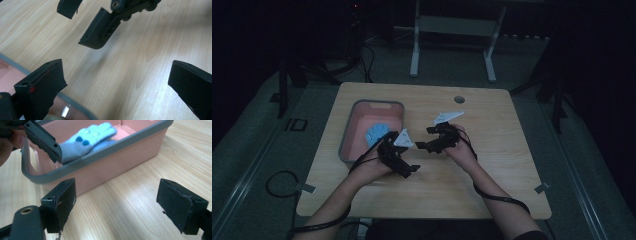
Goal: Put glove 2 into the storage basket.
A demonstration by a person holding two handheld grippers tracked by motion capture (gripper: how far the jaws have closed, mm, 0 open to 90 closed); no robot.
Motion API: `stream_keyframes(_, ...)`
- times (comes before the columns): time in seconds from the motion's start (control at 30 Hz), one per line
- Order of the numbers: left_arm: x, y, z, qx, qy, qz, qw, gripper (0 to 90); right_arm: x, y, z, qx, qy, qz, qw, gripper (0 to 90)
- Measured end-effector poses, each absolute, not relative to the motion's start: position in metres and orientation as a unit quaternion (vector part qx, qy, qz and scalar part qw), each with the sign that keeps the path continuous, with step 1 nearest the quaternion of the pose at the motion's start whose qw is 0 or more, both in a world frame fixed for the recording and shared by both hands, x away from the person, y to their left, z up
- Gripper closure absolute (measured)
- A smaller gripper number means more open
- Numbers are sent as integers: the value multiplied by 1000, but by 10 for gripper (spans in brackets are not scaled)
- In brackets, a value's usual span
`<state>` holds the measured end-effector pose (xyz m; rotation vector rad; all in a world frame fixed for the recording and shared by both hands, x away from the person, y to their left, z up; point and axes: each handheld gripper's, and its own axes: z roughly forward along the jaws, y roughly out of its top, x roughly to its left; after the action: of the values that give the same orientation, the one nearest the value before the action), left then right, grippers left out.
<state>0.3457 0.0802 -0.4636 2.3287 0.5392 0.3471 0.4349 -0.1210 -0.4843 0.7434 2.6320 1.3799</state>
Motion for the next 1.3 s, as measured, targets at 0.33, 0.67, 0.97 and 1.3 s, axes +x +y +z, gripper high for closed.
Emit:
stream_keyframes(0.33, 337, 63, -470, 902, 190, 129, 365, 7, 430, -135, -495, 242, 861, 446, 42, 159)
stream_keyframes(0.67, 328, 44, -484, 909, 163, 113, 367, 7, 424, -152, -515, 256, 863, 434, 34, 159)
stream_keyframes(0.97, 323, 32, -500, 912, 152, 91, 369, 7, 419, -160, -528, 263, 864, 428, 38, 155)
stream_keyframes(1.3, 321, 27, -519, 914, 157, 75, 368, 7, 417, -169, -544, 269, 867, 419, 38, 156)
